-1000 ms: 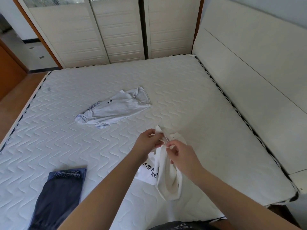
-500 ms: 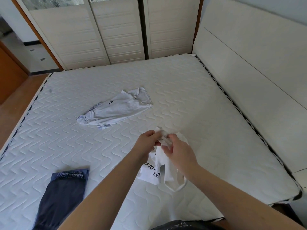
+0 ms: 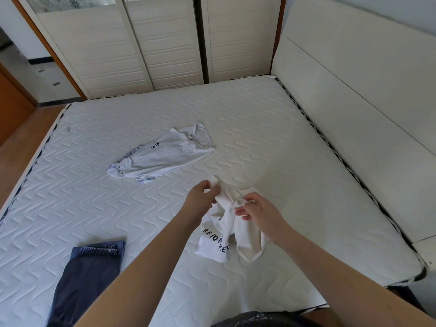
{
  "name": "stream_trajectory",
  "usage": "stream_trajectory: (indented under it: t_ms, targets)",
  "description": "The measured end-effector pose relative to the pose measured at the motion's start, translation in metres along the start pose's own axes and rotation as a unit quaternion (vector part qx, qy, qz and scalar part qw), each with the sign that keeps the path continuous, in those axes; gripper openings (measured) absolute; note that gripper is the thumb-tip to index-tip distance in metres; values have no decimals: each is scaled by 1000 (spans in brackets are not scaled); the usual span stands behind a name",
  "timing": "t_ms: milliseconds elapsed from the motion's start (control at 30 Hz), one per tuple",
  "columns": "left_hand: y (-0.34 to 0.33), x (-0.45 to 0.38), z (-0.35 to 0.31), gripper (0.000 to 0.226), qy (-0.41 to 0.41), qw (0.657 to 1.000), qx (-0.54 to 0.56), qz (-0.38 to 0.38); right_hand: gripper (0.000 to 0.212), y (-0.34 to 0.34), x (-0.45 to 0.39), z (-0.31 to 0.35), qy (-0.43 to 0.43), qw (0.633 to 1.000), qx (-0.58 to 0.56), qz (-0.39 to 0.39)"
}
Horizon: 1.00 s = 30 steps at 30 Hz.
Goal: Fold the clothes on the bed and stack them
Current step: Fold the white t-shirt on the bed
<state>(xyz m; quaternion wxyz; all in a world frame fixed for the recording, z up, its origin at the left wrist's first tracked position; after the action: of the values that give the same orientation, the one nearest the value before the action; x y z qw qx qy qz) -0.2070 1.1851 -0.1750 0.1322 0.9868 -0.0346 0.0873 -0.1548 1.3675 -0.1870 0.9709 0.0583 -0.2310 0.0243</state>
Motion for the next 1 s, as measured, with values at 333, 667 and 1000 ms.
stream_trajectory:
  t_ms: [333,667,1000]
  targets:
    - [2,-17,0,11,-79,992,-84,48,22,53,-7,8,14,958,270,-93]
    - [99,-77,-59,16,-110,990,-48,-70,31,164,-33,68,66,893,393,-210]
    - [186,-87,-98,16,-134,941,-279,-140,13,221,-38,128,119,825,459,-308]
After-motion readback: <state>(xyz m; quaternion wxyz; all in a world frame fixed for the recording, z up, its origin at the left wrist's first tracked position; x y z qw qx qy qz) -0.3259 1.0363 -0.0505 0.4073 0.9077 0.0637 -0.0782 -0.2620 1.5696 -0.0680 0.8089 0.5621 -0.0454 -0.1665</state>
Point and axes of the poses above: each hand's wrist, its own x-axis away from the middle knuckle, its own y-axis out of the back of the hand, z = x × y, the point moved 8 cm from there along -x, towards the middle knuckle, and after that the axes turned 8 degrees about -y, right-handed, at the moved point
